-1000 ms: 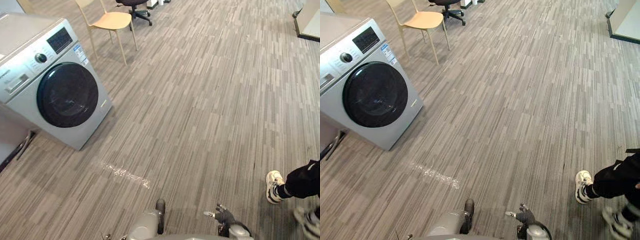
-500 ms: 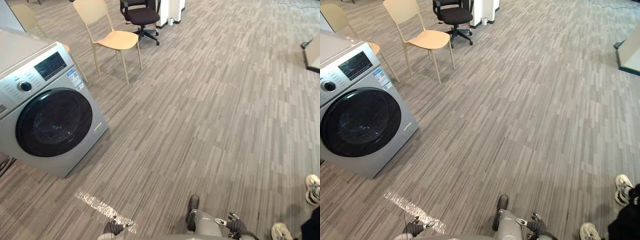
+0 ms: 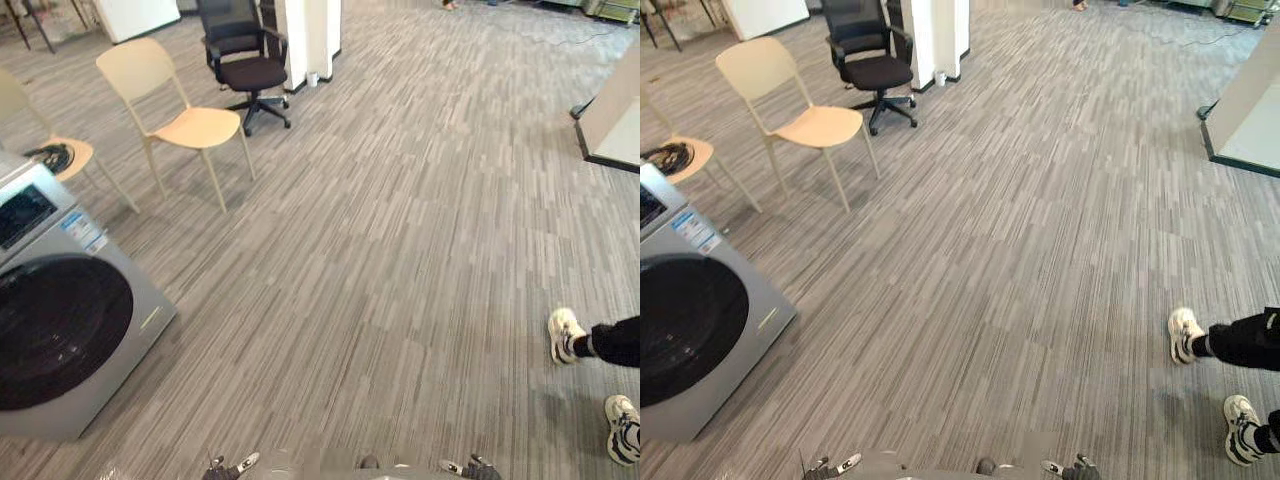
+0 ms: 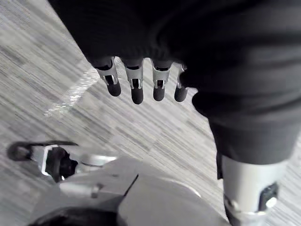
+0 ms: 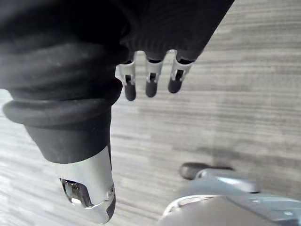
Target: Organize washtable
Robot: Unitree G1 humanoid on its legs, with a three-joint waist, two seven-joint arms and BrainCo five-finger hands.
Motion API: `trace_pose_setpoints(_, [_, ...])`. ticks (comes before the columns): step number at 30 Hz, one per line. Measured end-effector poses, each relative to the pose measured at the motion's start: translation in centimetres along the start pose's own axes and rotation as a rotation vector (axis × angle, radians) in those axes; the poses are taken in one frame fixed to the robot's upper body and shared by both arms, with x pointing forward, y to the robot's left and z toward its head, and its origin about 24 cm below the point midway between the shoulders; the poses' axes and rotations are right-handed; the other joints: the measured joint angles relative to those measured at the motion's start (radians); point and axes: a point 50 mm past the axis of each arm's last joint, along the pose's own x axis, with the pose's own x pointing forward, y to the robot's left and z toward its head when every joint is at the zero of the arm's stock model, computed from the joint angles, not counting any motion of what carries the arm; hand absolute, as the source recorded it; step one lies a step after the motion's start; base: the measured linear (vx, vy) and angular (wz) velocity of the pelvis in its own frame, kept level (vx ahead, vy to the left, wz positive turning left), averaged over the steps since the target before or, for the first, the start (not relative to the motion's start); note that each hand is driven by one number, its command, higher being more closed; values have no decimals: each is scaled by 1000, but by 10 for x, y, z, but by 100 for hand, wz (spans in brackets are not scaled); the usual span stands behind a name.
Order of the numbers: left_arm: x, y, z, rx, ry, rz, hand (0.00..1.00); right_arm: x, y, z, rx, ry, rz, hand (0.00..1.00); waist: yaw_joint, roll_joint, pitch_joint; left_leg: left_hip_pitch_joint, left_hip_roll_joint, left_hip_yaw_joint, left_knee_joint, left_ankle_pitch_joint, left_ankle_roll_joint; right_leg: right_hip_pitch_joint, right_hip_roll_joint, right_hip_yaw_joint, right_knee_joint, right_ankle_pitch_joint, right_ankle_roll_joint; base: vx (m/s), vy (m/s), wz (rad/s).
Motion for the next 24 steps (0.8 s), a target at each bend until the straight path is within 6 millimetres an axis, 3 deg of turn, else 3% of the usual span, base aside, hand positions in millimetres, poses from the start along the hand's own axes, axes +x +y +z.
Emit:
trace_pose_setpoints(3, [1,-9,7,-1,-22,-24,0,0,6,7,24,-39,6,0,2,26,-1,-41,-47,-5,-363,23,-24,50,-1,33,-29,-23,38,248,127,-42])
trace_pose_setpoints(4, [1,-11,9,-11,-31,-29,0,-2,14,5,41,-41,22,0,7,21,-1,-35,-61,-5,-439,130,-6,61,-11,60,-23,-46,57,366,239,-42])
trace_pose_setpoints(5, [1,-9,10,-13,-34,-21,0,-3,21,4,54,-48,39,0,3,15,-9,0,-85,1,-490,179,24,68,-26,86,-29,-61,76,390,229,-40])
trace_pose_setpoints(7, [3,-5,17,-21,-56,-10,0,-4,33,8,21,-67,79,0,3,-5,-8,-1,-96,25,-472,149,41,65,-39,108,-32,-64,81,328,154,-38])
trace_pose_setpoints(8, [4,-5,24,-33,-79,-7,0,-5,43,6,-17,-62,110,0,24,-19,-12,-11,-87,59,-409,109,60,80,-50,146,-52,-62,90,321,143,-65])
trace_pose_setpoints(11, [3,-3,22,-41,-74,-1,0,-5,44,6,-45,-63,117,0,31,-29,-22,43,-77,126,-377,62,84,99,-64,194,-25,-52,107,308,130,-74])
trace_pose_setpoints(13, [3,-10,26,-50,-89,-15,0,-5,42,8,-62,-71,112,0,32,-9,-34,94,-72,134,-394,25,83,2,-57,223,202,-79,147,207,107,-85])
trace_pose_setpoints(14, [3,-11,28,-41,-96,-21,0,-5,40,10,-52,-79,112,0,27,-7,-33,139,-76,152,-421,-6,93,-101,-68,224,448,-94,168,174,116,-54])
trace_pose_setpoints(15, [4,-8,32,-25,-109,-18,0,-6,42,10,-28,-85,120,0,14,-32,-32,183,-103,171,-424,-26,102,-190,-103,217,660,-58,169,224,136,-35])
trace_pose_setpoints(17, [4,-10,33,-9,-111,-28,0,-6,44,10,-11,-91,121,0,-5,-35,-32,256,-120,181,-426,-65,114,-240,-133,207,840,16,154,231,78,-15])
trace_pose_setpoints(18, [4,-13,34,-9,-112,-39,0,-6,43,10,-11,-90,120,0,-4,-37,-33,302,-121,194,-442,-78,114,-256,-139,191,894,-13,130,245,69,-20])
trace_pose_setpoints(21, [4,-17,34,-16,-110,-61,0,-6,44,14,-8,-104,122,0,-7,-33,-33,371,-115,208,-505,-79,113,-328,-134,124,874,-109,110,273,38,-19])
trace_pose_setpoints(24, [3,-19,30,-33,-90,-61,0,-3,46,26,-14,-136,123,0,-33,-12,-24,432,-70,210,-558,-78,112,-388,-88,19,627,-139,75,332,-56,-2])
